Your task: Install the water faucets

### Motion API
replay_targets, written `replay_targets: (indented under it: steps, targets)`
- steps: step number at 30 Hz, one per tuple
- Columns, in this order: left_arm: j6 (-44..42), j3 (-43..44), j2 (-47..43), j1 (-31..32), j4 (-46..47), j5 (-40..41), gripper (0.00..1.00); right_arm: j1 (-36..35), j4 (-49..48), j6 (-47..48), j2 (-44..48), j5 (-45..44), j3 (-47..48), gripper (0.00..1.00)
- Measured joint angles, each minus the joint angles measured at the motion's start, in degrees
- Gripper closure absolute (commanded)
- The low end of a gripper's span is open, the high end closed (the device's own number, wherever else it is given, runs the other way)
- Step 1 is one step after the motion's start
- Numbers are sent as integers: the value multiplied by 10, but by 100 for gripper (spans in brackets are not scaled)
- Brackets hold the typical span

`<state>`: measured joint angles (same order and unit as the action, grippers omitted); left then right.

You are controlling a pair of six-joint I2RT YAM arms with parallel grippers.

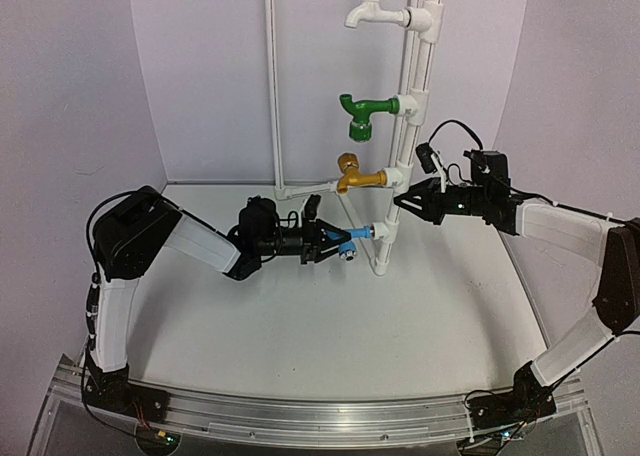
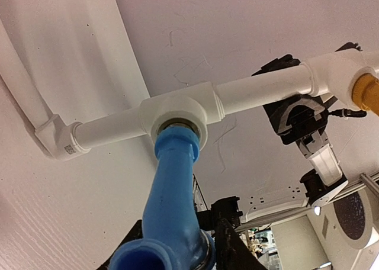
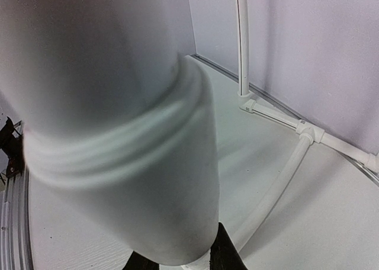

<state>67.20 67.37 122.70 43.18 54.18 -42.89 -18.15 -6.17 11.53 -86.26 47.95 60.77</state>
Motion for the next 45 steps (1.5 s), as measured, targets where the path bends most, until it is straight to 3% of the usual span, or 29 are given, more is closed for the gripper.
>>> replay_targets:
  steps: [10,21,38,40,42,45]
  targets:
    - [-199,11,-16,-2,-81,26,78,0,0,0,0,2,0,100]
    - [-564,20,-35,4,-152,81,77,0,0,0,0,2,0,100]
    - [-1158,-40,-31,42,-18,240,82,1,2,2,0,6,0,100]
    - [-1225,-46,-22,44,14,253,70,1,1,2,-1,6,0,100]
    - [-1286,-51,-12,46,46,265,46,1,1,2,-1,6,0,100]
    - [-1356,-60,-1,48,67,280,25,1,-1,2,-2,7,0,100]
